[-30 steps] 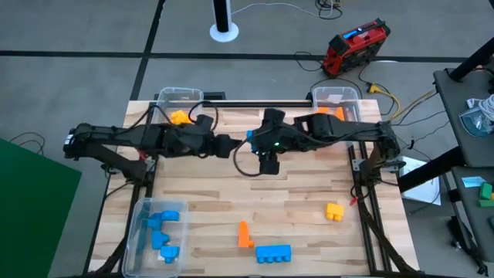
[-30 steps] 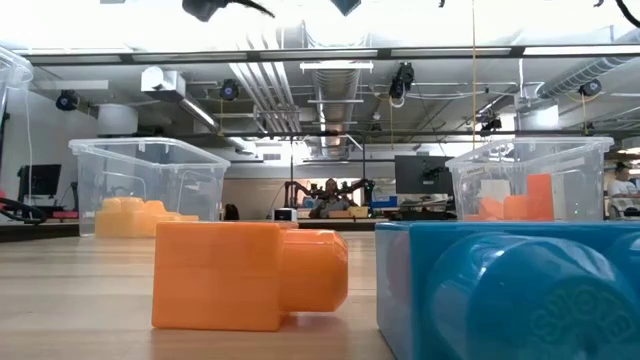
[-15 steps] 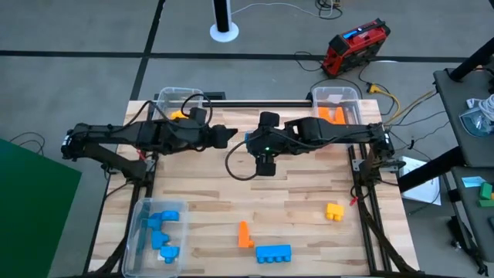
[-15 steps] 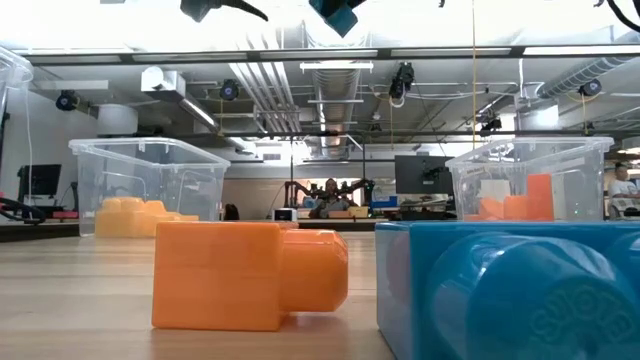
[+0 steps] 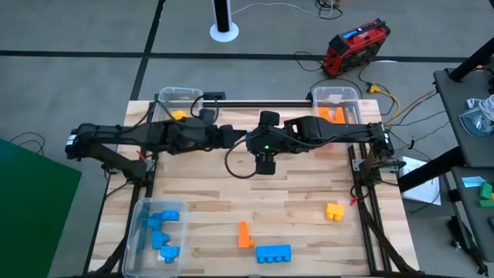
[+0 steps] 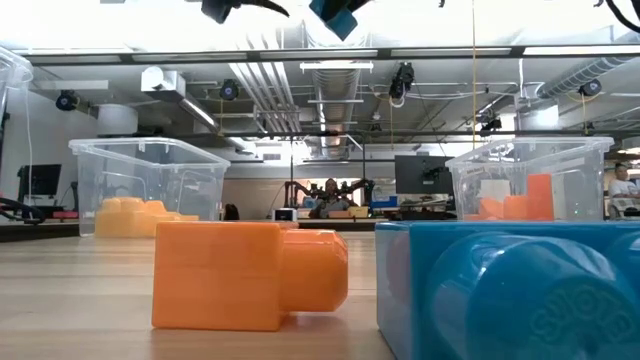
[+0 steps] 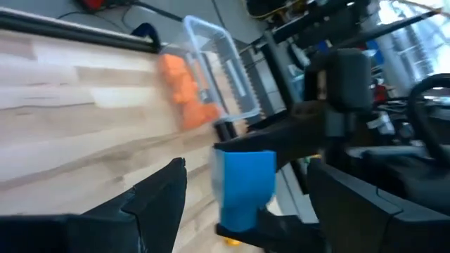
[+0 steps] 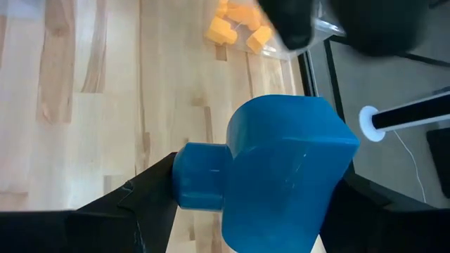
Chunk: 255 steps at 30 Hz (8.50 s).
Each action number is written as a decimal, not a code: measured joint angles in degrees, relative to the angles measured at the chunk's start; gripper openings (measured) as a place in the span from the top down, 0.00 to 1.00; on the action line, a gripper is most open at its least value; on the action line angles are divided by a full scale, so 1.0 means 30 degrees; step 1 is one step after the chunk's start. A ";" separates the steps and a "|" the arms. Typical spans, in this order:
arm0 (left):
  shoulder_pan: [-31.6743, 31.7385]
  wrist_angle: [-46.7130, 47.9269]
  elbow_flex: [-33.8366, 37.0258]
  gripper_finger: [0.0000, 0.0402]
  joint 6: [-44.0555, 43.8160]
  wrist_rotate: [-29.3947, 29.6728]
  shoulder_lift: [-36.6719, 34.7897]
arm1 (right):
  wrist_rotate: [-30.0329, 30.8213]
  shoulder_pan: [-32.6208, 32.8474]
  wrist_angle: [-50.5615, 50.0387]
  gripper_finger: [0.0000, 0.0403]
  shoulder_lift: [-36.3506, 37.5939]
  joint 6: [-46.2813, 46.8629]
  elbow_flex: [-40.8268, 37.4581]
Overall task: Sort blocks
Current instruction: Put the top blue game piece into the bottom left transparent bin, then put the top right blue game piece into the bottom left transparent bin
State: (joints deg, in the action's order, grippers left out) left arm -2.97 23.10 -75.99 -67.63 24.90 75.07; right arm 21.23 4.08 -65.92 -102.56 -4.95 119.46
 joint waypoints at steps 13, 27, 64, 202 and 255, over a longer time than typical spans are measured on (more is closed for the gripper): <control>-0.0193 -0.0512 -0.0032 0.33 0.0053 -0.1035 0.1790 | -0.0066 -0.0062 -0.0483 0.34 0.0000 -0.0058 0.0000; 0.0203 0.1346 -0.3294 0.34 0.2548 -0.1002 0.3923 | -0.0044 -0.0188 -0.1279 0.34 0.0109 -0.0464 0.0007; 0.0332 0.1820 -0.3555 0.45 0.2214 -0.1492 0.4357 | -0.0066 -0.0175 -0.1139 0.32 0.0007 -0.0867 -0.0015; -0.0192 1.1247 -0.3519 1.00 0.4866 0.4505 -0.5056 | -0.6798 -1.0605 0.1753 0.97 -1.1927 1.3359 0.4829; -0.7596 1.0520 -0.3519 1.00 0.3152 0.7535 -0.3803 | -0.7167 -0.5690 -0.2194 0.97 -0.9865 1.1544 0.5166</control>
State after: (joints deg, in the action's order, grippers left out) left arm -25.76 54.66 -86.54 -58.18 47.51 63.66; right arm -0.27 -12.99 -72.50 -132.16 29.68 134.96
